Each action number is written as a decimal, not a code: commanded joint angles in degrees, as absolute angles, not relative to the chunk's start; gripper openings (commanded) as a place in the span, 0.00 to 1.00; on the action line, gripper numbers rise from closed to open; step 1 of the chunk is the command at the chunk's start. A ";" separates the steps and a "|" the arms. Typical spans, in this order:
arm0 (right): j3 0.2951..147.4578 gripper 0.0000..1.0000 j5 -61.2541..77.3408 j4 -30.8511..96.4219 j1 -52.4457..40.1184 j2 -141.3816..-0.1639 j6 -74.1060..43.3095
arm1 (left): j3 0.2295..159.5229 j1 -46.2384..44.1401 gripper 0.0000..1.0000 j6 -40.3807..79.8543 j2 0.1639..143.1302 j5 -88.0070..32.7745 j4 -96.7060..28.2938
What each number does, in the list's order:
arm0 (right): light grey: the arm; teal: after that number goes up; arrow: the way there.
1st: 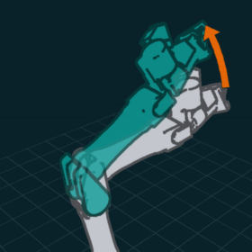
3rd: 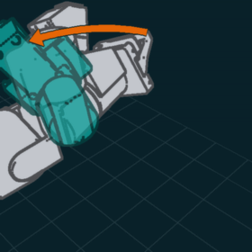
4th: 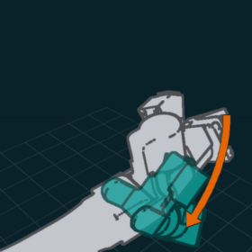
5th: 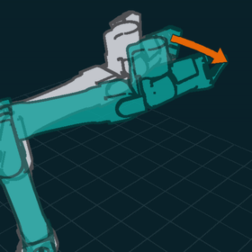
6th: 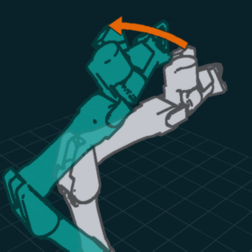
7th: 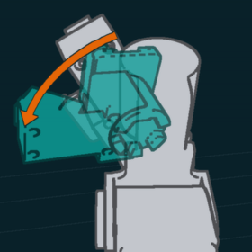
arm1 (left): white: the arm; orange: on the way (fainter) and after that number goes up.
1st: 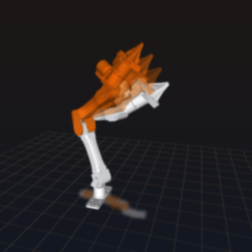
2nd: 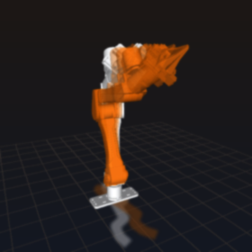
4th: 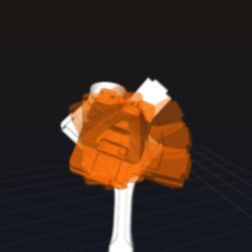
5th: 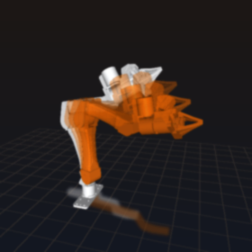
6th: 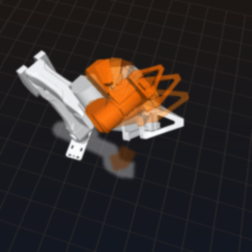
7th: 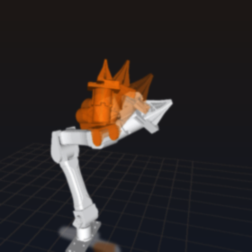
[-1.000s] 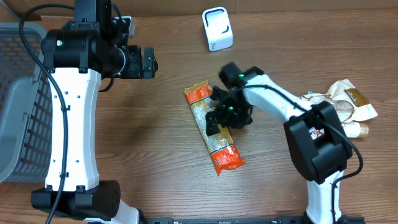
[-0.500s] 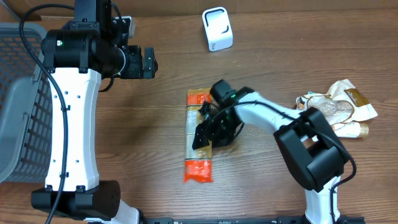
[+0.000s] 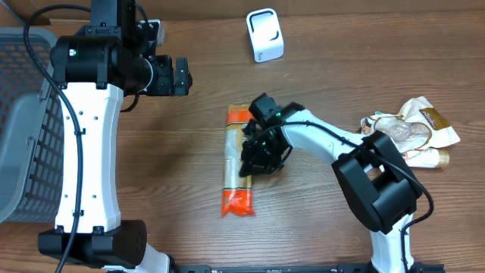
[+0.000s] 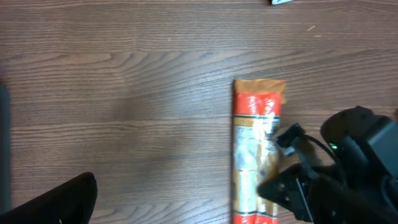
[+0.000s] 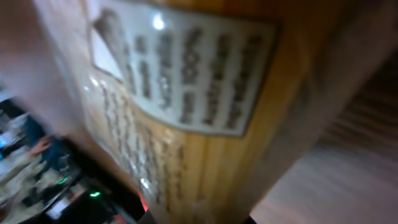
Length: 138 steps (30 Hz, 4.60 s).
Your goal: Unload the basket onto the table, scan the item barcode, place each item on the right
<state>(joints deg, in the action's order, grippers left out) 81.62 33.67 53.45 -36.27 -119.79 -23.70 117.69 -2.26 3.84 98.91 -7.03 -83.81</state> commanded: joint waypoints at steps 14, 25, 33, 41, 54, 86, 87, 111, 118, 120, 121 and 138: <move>96.60 0.08 -23.70 77.34 -47.18 -122.06 -22.48 | 117.84 -2.92 1.00 2.55 99.09 -7.03 -83.77; 96.62 0.72 2.90 66.37 -52.05 -124.86 -15.73 | 117.84 -2.92 1.00 2.55 99.09 -7.03 -83.77; 96.88 0.84 6.70 67.48 -49.04 -124.51 -14.76 | 117.84 -2.92 1.00 2.55 99.09 -7.03 -83.77; 97.10 0.86 11.16 72.86 -39.48 -123.70 -15.42 | 117.84 -2.92 1.00 2.55 99.09 -7.03 -83.77; 87.90 0.86 35.03 73.49 -36.16 -123.70 1.41 | 117.84 -2.92 1.00 2.55 99.09 -7.03 -83.77; 88.29 0.04 -1.15 75.96 -35.64 -112.05 -22.33 | 117.84 -2.92 1.00 2.55 99.09 -7.03 -83.77; 88.82 0.04 -5.23 77.28 -36.23 -111.98 -23.90 | 117.84 -2.92 0.99 2.55 99.09 -7.03 -83.77; 89.34 0.79 -27.49 75.77 -60.80 -124.20 -33.01 | 117.84 -2.92 0.99 2.55 99.09 -7.03 -83.77; 89.34 0.98 -22.81 73.60 -55.72 -124.20 -27.38 | 117.84 -2.92 1.00 2.55 99.09 -7.03 -83.77; 89.34 0.99 -22.87 72.58 -54.24 -124.20 -25.82 | 117.84 -2.92 1.00 2.55 99.09 -7.03 -83.77; 89.34 0.99 -22.87 71.72 -53.28 -124.20 -24.58 | 117.84 -2.92 1.00 2.55 99.09 -7.03 -83.77; 86.56 0.76 -15.14 64.20 -45.71 -124.22 -18.74 | 117.84 -2.92 1.00 2.55 99.09 -7.03 -83.77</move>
